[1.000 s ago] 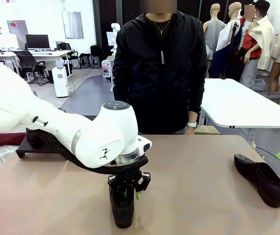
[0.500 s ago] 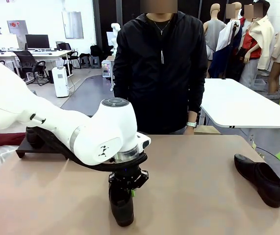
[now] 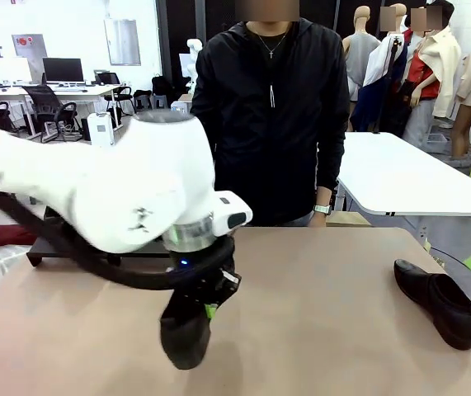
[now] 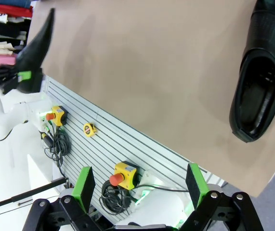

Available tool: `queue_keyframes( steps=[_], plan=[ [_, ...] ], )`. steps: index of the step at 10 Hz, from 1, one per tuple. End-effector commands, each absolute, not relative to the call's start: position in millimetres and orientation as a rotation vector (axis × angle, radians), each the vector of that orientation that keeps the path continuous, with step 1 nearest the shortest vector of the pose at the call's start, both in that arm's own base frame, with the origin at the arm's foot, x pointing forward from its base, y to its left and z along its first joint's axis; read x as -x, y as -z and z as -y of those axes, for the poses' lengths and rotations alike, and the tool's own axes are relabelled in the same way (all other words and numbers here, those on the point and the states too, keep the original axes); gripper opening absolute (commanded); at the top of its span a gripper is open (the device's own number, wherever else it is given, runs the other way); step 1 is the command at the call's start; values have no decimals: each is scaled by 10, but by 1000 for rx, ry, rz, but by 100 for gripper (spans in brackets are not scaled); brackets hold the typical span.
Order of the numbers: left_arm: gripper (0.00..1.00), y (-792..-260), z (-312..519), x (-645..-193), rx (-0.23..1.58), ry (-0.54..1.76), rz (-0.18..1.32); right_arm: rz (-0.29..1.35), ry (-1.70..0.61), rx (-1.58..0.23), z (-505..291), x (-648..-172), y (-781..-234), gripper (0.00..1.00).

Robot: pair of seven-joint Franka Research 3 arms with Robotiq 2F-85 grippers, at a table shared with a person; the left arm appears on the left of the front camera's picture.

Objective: Organize the shoes by placing them on the stand.
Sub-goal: Place the Shoe from the middle of the table onto the Shoes Stand.

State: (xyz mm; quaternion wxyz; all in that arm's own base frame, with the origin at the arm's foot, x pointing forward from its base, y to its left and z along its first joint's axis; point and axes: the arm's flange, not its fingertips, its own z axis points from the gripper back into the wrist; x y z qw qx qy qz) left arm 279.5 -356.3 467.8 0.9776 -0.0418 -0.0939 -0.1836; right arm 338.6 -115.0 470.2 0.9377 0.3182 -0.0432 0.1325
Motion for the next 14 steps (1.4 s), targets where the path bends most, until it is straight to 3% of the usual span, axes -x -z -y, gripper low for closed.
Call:
queue_keyframes(
  steps=[1, 2, 3, 4, 8, 11, 12, 14],
  plan=[
    [0, -4958, 3054, -2449, 41, 539, 318, 99, -244, -642, 1124, -3392, -4715, 100],
    [0, -4983, 2872, -2408, 24, 558, 344, 99, -244, -642, 1124, -3392, -4715, 100],
    [0, -5004, 2772, -2440, 135, 446, 303, 99, -244, -642, 1124, -3392, -4715, 100],
    [0, -5023, 3183, -2399, 24, 528, 284, 99, -244, -642, 1124, -3392, -4715, 100],
    [0, -4960, 3074, -2347, 25, 534, 279, 99, -244, -642, 1124, -3392, -4715, 100],
    [0, -5132, 2605, -3665, -38, 183, 298, 99, -244, -642, 1124, -3392, -4715, 100],
    [0, -5069, 2338, -4426, -183, -3, 377, 99, -244, -642, 1124, -3392, -4715, 100],
    [0, -4895, 2022, -5271, -234, -27, 452, 99, -244, -642, 1124, -3392, -4715, 100]
  ],
)
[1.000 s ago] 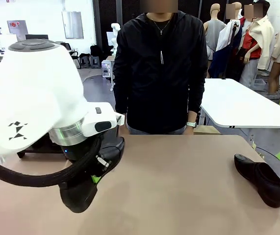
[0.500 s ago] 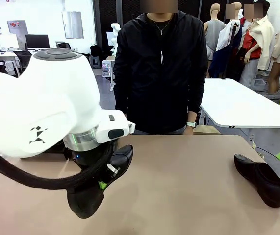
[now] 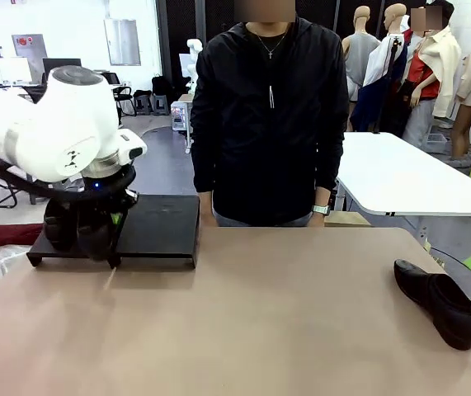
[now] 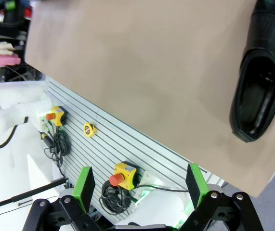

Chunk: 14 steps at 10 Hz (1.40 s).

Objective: Organize the shoes by placing them on the stand.
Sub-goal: Place the Shoe from the middle of the table onto the Shoes Stand.

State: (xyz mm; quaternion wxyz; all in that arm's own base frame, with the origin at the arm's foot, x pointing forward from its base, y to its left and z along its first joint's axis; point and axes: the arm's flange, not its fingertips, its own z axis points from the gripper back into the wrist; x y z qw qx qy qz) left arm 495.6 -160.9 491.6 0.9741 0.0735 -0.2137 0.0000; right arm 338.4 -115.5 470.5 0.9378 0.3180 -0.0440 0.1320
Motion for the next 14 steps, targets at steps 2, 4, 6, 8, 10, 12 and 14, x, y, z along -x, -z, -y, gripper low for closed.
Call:
queue_keyframes(
  steps=[2, 4, 6, 8, 10, 12, 14],
  plan=[
    [0, -4874, 1889, -5623, -183, -48, 526, 99, -244, -642, 1124, -3392, -4715, 100],
    [0, -4755, 1600, -5586, -195, -37, 484, 99, -244, -642, 1124, -3392, -4715, 100],
    [0, -4755, 1600, -5586, -195, -37, 484, 99, -244, -642, 1124, -3392, -4715, 100],
    [0, -4755, 1600, -5586, -195, -37, 484, 99, -244, -642, 1124, -3392, -4715, 100],
    [0, -4704, 1653, -5640, -188, -49, 479, 99, -244, -642, 1124, -3392, -4715, 100],
    [0, -4790, 1772, -5615, -102, 37, 492, 99, -244, -642, 1124, -3392, -4715, 100],
    [0, -4817, 1897, -5679, -76, 83, 547, 99, -244, -642, 1124, -3392, -4715, 100]
  ],
)
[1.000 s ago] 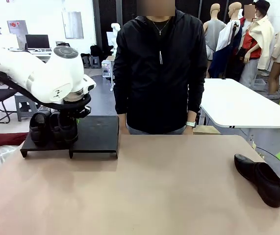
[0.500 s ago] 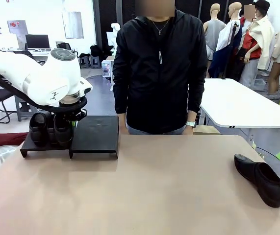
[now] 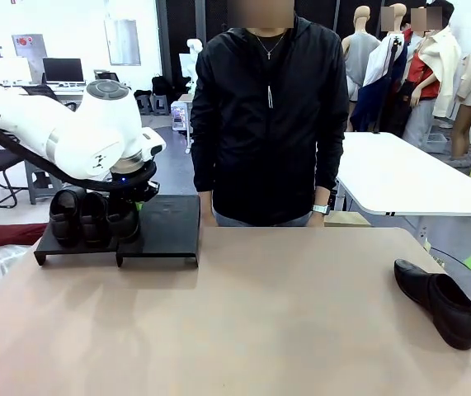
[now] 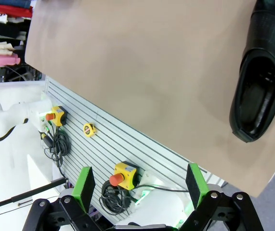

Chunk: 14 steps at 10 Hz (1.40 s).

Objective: Organize the shoes by placing them on the stand.
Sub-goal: Place the Shoe from the middle of the table onto the Shoes Stand.

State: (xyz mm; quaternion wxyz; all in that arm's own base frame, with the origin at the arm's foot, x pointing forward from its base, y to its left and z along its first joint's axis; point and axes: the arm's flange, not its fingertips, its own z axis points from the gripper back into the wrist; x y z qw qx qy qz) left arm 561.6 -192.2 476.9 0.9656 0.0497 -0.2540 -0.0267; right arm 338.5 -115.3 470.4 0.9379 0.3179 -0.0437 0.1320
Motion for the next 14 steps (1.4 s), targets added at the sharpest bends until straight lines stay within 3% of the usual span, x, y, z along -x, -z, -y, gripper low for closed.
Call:
queue_keyframes(
  steps=[1, 6, 7, 8, 11, 14],
  plan=[
    [0, -4772, 1930, -5779, -81, 85, 530, 99, -244, -642, 1124, -3392, -4715, 100],
    [0, -4327, 1968, -6053, -99, 84, 465, 99, -244, -642, 1124, -3392, -4715, 100],
    [56, -4292, 1978, -6067, -127, 53, 456, 99, -244, -642, 1124, -3392, -4715, 100],
    [100, -4298, 1983, -6050, -112, 77, 462, 99, -244, -642, 1124, -3392, -4715, 100],
    [100, -4473, 1954, -5875, -79, 88, 518, 99, -244, -642, 1124, -3392, -4715, 100],
    [100, -4961, 1819, -5233, 22, 134, 522, 99, -244, -642, 1124, -3392, -4715, 100]
  ],
)
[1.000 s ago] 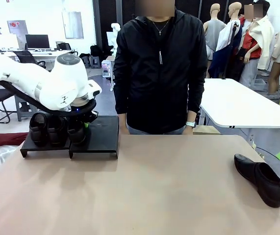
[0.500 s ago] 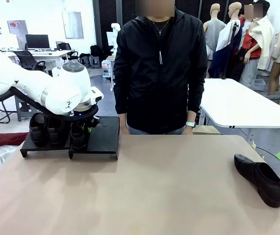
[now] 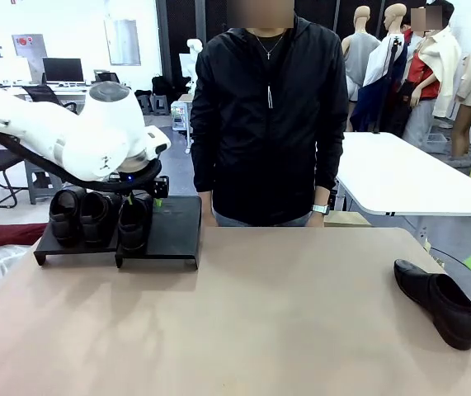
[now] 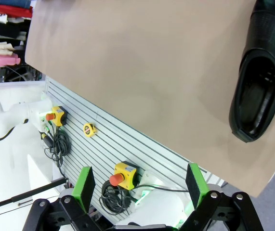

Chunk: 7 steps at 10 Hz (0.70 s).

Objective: Organize the shoes by placing them on the stand.
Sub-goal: Place the Shoe from the middle of the table onto the Shoes Stand.

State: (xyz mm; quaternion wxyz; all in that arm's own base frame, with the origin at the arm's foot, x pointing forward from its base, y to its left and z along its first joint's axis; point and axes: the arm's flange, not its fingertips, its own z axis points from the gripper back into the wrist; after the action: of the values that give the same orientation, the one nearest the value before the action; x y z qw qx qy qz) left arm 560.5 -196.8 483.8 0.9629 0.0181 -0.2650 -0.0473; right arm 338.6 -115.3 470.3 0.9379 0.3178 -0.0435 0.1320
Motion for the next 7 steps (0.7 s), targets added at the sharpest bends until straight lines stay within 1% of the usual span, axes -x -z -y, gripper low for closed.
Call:
queue_keyframes(
  steps=[1, 3, 5, 6, 7],
  plan=[
    [100, -5124, 1724, -4779, 91, 252, 503, 99, -244, -642, 1124, -3392, -4715, 100],
    [100, -5240, 1507, -3857, 135, 341, 524, 99, -244, -642, 1124, -3392, -4715, 100],
    [100, -5226, 1320, -3066, 153, 336, 516, 99, -244, -642, 1124, -3392, -4715, 100],
    [100, -5166, 1207, -2839, 109, 415, 429, 99, -244, -642, 1124, -3392, -4715, 100],
    [100, -5042, 1121, -2728, 56, 411, 354, 99, -244, -642, 1124, -3392, -4715, 100]
  ],
)
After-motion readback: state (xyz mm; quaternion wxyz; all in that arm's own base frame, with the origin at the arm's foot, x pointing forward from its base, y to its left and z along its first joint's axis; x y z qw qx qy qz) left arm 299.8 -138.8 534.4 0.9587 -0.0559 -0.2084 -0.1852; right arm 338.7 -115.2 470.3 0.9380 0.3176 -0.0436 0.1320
